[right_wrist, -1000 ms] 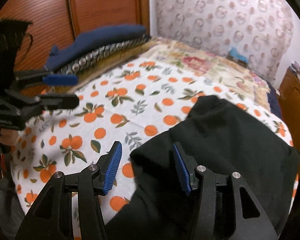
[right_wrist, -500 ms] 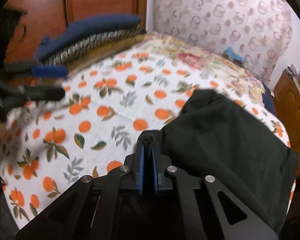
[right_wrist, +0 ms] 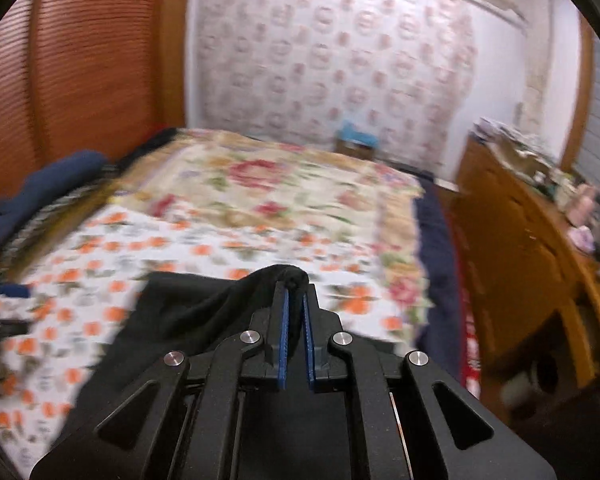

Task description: Fold small clothes

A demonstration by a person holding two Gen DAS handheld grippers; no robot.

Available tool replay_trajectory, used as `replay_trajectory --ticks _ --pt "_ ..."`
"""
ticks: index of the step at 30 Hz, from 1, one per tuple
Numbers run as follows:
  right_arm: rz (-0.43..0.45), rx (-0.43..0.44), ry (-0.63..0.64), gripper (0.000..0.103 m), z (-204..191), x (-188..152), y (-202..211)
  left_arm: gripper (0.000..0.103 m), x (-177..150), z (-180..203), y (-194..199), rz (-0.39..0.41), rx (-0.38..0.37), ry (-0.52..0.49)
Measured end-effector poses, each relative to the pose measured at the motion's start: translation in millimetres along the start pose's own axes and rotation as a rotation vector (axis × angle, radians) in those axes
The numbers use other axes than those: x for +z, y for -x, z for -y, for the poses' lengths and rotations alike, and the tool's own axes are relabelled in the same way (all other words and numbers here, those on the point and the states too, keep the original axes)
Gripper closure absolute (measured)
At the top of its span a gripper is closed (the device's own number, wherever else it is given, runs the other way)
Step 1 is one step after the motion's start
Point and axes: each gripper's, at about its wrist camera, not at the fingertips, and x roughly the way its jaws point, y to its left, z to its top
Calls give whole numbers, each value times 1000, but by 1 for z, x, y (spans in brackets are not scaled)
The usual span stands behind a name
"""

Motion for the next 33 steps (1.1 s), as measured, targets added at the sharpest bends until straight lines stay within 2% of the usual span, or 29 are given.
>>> replay_trajectory --ticks 2,4,8,12,13,18,23,33 --pt "-34 -67 -21 99 24 -3 -16 43 0 3 -1 -2 -1 0" --pt "-85 -79 -62 99 43 -8 -34 43 -1 8 -2 -6 -4 0" --pt "-137 -121 -65 88 52 -20 -47 43 -2 21 -3 -12 -8 -19" --pt "-115 -127 -45 71 44 -33 -22 43 -1 37 -1 -6 -16 -42" --pt "-113 -123 -46 69 42 -38 -14 43 -1 41 -1 -2 -18 -46" --pt "-88 -83 -66 67 32 -64 26 43 -2 60 4 21 -31 -60" --pt "-60 -22 -65 67 7 -89 67 43 -8 80 7 26 -39 -75" --pt "-61 35 -49 59 -36 -129 97 43 -13 107 30 72 -34 -105"
